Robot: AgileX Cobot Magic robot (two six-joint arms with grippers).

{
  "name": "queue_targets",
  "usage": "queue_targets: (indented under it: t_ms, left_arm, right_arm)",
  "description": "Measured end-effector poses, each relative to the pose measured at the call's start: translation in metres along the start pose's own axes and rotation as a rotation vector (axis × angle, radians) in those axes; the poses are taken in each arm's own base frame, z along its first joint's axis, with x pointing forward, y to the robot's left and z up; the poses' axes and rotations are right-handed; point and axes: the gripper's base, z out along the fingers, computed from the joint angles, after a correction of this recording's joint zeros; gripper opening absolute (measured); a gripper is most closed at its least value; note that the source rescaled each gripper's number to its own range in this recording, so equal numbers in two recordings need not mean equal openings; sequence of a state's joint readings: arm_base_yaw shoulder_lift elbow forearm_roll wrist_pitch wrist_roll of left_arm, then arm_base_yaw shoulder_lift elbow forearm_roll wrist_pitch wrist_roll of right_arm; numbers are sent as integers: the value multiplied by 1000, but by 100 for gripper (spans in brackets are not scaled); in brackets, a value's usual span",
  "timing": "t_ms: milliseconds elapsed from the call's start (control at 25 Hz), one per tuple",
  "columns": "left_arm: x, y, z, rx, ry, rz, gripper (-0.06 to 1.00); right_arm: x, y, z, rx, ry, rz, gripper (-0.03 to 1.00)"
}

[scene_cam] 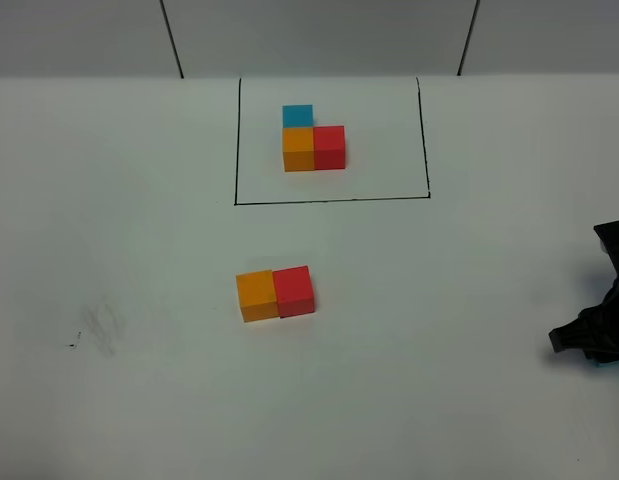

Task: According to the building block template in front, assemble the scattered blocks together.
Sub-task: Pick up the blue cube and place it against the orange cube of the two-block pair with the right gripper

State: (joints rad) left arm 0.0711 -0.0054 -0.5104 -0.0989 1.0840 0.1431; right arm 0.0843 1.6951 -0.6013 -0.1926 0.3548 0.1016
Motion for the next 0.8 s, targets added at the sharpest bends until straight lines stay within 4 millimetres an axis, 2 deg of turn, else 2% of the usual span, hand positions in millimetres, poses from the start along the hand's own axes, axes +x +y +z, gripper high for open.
queue_targets:
  t_ms: [280,800]
  left_arm:
    - [0,0,0,0,0,0,0]
    - [0,0,0,0,0,0,0]
  right_arm:
    - [-5,1,1,-6,-50,-3,43]
    - [-8,1,-1,-16,-40,16,43]
